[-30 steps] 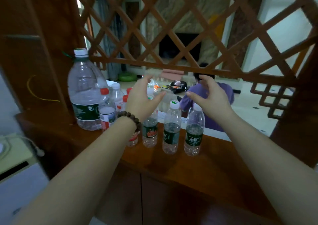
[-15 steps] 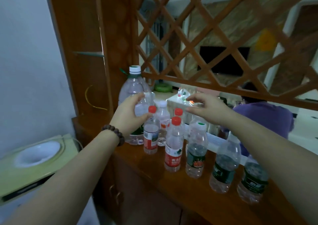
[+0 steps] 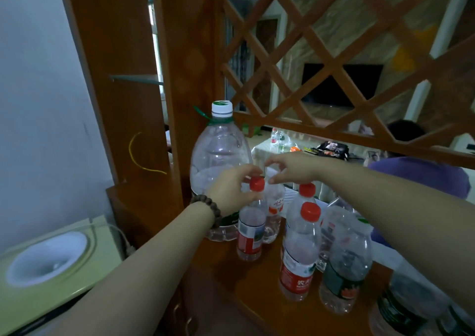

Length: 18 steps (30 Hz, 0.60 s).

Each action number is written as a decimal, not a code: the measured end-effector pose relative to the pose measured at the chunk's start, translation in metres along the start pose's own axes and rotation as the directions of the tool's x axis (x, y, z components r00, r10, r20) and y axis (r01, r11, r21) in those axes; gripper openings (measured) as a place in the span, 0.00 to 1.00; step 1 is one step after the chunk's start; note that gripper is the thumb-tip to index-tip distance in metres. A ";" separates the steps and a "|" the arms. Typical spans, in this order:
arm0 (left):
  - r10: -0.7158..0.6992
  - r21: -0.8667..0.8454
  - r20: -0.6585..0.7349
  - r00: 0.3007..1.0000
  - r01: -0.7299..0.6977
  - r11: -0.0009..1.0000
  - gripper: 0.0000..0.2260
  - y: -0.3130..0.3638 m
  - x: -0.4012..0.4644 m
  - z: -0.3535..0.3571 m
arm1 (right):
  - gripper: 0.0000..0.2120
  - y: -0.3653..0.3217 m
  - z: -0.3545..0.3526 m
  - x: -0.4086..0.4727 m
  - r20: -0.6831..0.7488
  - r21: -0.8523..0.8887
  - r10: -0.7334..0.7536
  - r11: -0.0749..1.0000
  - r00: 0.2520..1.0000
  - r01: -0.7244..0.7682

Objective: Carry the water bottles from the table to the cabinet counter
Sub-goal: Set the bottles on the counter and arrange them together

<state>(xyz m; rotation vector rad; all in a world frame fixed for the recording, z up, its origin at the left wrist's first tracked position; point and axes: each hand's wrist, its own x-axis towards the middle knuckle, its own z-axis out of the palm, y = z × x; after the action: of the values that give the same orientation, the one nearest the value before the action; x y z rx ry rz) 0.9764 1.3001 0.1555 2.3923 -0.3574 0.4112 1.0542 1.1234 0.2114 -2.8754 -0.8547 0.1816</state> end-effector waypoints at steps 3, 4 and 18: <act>-0.021 -0.028 -0.023 1.000 0.020 0.999 0.16 -0.003 0.005 0.008 | 0.25 0.000 0.006 0.011 -0.023 -0.094 -0.019 0.995 1.000 0.017; -0.024 -0.031 -0.034 0.999 0.023 0.999 0.15 -0.005 0.006 0.009 | 0.23 0.000 0.007 0.014 -0.034 -0.105 -0.030 0.994 0.999 0.026; -0.052 -0.032 -0.144 0.988 0.048 0.998 0.22 -0.002 0.002 0.002 | 0.24 0.006 -0.006 0.010 -0.065 0.060 -0.132 0.989 0.989 0.135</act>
<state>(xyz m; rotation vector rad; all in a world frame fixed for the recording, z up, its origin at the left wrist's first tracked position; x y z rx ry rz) 0.9794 1.2999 0.1536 2.3228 -0.2348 0.5499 1.0664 1.1231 0.2157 -2.7379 -1.0066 0.1039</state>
